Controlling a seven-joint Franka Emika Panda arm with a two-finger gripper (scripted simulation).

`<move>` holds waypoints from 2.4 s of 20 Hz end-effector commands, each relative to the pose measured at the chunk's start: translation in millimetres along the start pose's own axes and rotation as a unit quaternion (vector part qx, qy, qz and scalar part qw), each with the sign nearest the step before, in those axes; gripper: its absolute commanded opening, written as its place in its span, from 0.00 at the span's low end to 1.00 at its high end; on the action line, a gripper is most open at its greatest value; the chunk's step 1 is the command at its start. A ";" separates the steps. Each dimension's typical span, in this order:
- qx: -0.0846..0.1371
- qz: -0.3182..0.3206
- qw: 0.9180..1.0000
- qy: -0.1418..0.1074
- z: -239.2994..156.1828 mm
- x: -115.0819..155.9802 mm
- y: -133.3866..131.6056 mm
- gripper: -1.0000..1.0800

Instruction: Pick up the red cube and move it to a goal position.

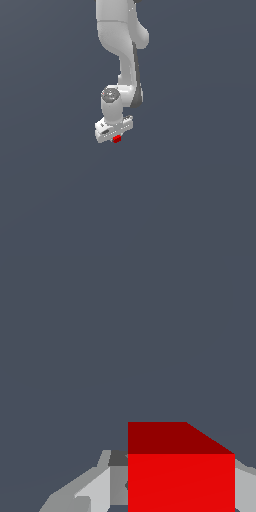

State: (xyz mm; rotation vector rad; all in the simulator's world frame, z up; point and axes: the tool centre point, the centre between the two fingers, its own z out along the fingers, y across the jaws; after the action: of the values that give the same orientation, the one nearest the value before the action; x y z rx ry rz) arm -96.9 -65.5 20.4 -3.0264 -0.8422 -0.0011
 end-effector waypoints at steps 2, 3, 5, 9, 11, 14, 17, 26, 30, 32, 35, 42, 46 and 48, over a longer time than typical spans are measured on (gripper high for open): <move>0.000 0.000 1.000 0.000 -1.0 0.4 -0.3 0.00; 0.000 0.000 1.000 0.000 -2.3 0.8 -0.7 0.00; 0.000 0.000 1.000 0.000 -6.6 2.2 -1.9 0.00; 0.000 0.000 1.000 0.000 -21.7 7.3 -6.3 0.00; 0.000 0.000 1.000 0.000 -32.6 11.0 -9.4 0.00; 0.000 0.000 1.000 0.000 -52.9 18.1 -15.4 0.00; 0.000 0.000 1.000 0.000 -77.7 26.6 -22.4 0.00; 0.000 -0.001 1.000 0.000 -168.8 58.8 -48.0 0.00; 0.000 -0.001 1.000 0.000 -209.3 73.6 -58.8 0.00; 0.000 -0.001 1.000 0.000 -228.3 80.8 -63.8 0.00; 0.000 -0.001 1.000 0.000 -252.9 90.3 -70.2 0.00; 0.000 -0.001 1.000 0.000 -292.3 106.8 -79.7 0.00; 0.000 0.000 1.000 0.000 -303.5 111.9 -81.8 0.00; 0.000 0.000 1.000 0.000 -306.0 113.3 -82.2 0.00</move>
State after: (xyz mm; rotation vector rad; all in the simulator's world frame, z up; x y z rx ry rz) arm -43.4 62.3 323.8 -3.0263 -0.8438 -0.0007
